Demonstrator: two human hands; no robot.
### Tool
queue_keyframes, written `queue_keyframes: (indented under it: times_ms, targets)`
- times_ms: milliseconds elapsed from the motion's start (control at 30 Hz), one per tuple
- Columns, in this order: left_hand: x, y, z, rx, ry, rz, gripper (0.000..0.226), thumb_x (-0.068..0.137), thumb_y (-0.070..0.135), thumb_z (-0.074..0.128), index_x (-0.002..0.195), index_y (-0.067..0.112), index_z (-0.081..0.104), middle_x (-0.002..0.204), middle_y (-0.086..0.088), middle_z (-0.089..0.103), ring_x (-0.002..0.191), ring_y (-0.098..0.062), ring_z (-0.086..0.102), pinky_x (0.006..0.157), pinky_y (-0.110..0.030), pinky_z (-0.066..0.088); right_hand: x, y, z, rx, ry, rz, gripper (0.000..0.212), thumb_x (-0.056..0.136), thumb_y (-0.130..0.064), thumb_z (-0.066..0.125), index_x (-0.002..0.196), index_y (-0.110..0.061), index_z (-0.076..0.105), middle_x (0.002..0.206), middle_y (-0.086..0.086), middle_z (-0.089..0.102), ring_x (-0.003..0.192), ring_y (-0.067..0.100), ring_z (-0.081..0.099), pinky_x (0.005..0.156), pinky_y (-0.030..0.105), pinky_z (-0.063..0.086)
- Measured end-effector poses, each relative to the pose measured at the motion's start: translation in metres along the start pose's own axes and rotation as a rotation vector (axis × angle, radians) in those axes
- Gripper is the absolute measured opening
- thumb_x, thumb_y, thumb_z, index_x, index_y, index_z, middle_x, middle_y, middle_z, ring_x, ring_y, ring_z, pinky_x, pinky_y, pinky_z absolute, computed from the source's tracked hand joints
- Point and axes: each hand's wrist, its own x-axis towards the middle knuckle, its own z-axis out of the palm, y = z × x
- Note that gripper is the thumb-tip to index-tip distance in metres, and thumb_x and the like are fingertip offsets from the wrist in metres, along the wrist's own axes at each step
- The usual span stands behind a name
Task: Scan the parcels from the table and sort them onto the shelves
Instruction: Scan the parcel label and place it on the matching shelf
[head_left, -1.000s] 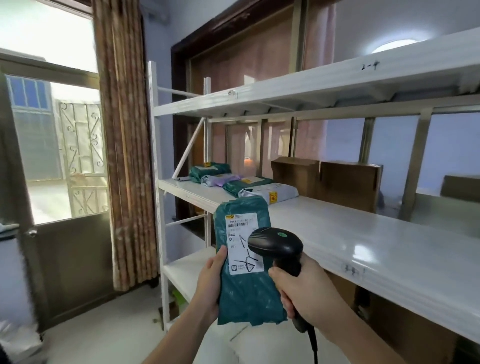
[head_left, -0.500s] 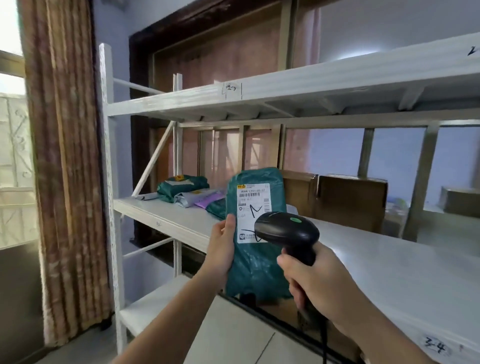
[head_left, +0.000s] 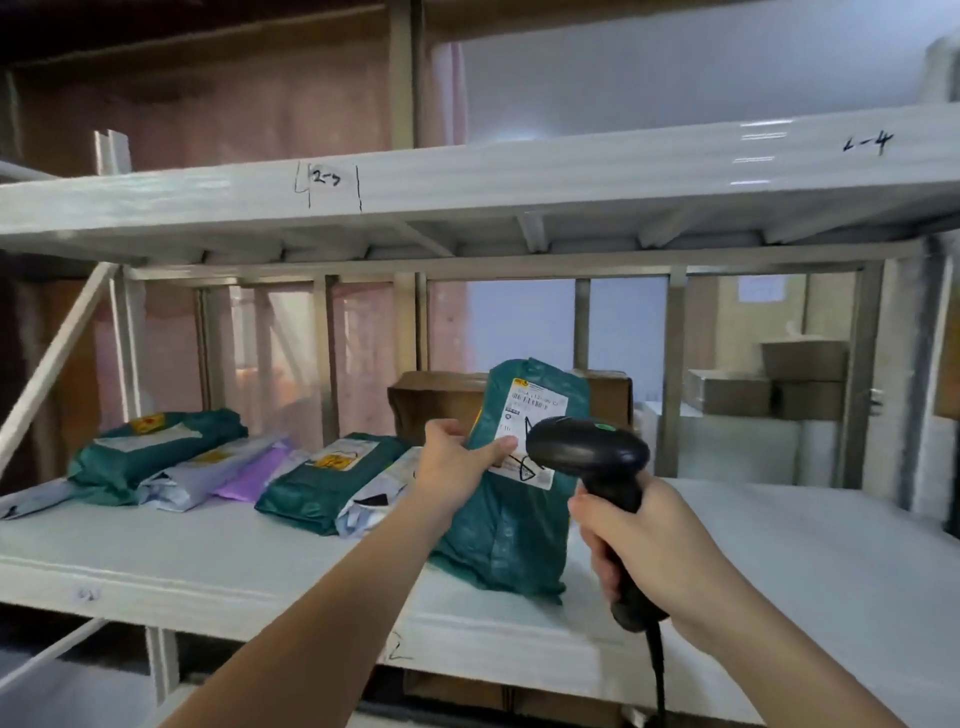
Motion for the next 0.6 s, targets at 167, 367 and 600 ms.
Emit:
queue_keyframes:
  times_ms: [167,367,600]
  targets:
    - [0.048,-0.015,0.021,0.34,-0.025,0.061,0.074,0.096,0.041,0.075,0.152,0.015,0.035,0.147,-0.008,0.054,0.127,-0.031,0.058,0.106,-0.044,0.049,0.014,0.002,-0.012,-0.018,0.07,0.018,0.013,0.094,-0.015,0.06,0.085,-0.007,0.055,0.056,0.013,0.052,0.049,0.027,0.046,0.056,0.04,0.045]
    - [0.067,-0.042,0.033,0.84,-0.088,0.14,0.055,0.103,0.028,0.06,0.152,0.018,0.037,0.147,-0.013,0.049,0.131,-0.036,0.053,0.11,-0.051,0.047,0.021,0.007,-0.02,-0.073,0.095,0.023,0.014,0.095,-0.016,0.059,0.085,-0.007,0.054,0.055,0.009,0.052,0.048,0.025,0.048,0.056,0.037,0.047]
    - [0.058,-0.041,0.039,1.044,-0.319,0.18,0.048,0.093,0.074,0.05,0.119,0.039,0.068,0.116,0.005,0.069,0.109,-0.023,0.064,0.1,-0.041,0.053,0.033,0.017,-0.015,-0.113,0.086,0.041,0.014,0.095,-0.016,0.057,0.082,-0.011,0.054,0.053,0.009,0.051,0.045,0.024,0.047,0.053,0.034,0.046]
